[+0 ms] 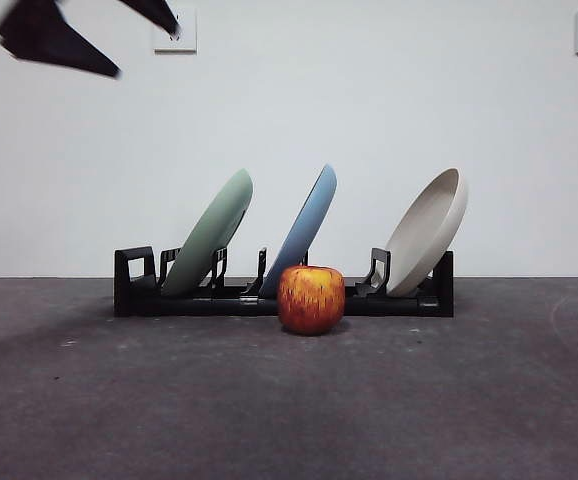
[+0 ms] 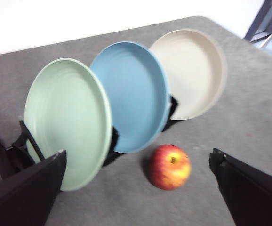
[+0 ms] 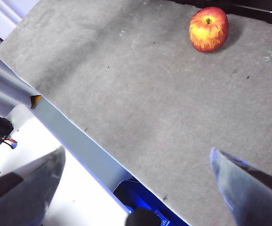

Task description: Take the green plate from the plate rack,put the plate on the table,take the apple from the table,put the apple in the plate

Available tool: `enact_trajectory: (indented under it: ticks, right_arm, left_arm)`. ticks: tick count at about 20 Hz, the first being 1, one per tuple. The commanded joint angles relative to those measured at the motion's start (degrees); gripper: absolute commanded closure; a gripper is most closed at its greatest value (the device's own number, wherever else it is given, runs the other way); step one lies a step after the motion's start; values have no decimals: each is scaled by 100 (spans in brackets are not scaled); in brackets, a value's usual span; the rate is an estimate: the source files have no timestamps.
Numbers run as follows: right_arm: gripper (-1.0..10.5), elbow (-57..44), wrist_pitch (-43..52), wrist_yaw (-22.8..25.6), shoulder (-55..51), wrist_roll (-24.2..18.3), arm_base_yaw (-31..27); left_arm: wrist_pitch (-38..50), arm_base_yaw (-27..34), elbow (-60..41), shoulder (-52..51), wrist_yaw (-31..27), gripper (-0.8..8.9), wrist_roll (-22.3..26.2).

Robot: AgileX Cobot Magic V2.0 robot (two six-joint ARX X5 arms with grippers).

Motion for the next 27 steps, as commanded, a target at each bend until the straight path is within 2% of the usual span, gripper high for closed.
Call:
enact_trajectory:
  ticks: [1, 3, 9, 18, 19, 22, 24, 27]
  right_arm:
    - [255, 17, 31, -9, 2, 15, 13]
    - [255, 17, 28, -9, 0, 15, 13]
    - [257, 17, 24, -9, 0, 118, 13]
    - [257, 17, 26, -7, 2, 116, 13]
    - [257, 17, 26, -7, 2, 116, 13]
    - [257, 17, 28, -7, 2, 114, 13]
    - [257, 17, 26, -7, 2, 114, 13]
    - [257, 17, 26, -7, 0, 114, 13]
  left_arm:
    - [55, -164, 474, 868, -199, 220, 83]
    - [146, -280, 839, 1469, -229, 220, 151]
    - [942, -483, 1338, 2621, -807, 220, 208]
    - [1449, -560, 1344, 3283, -844, 227, 205]
    - [1453, -586, 1344, 3285, -846, 296, 208]
    - [1453, -588, 1344, 3285, -793, 604, 205]
    - [1438, -584, 1344, 3285, -793, 722, 205]
    - [1423, -584, 1344, 3285, -780, 827, 203]
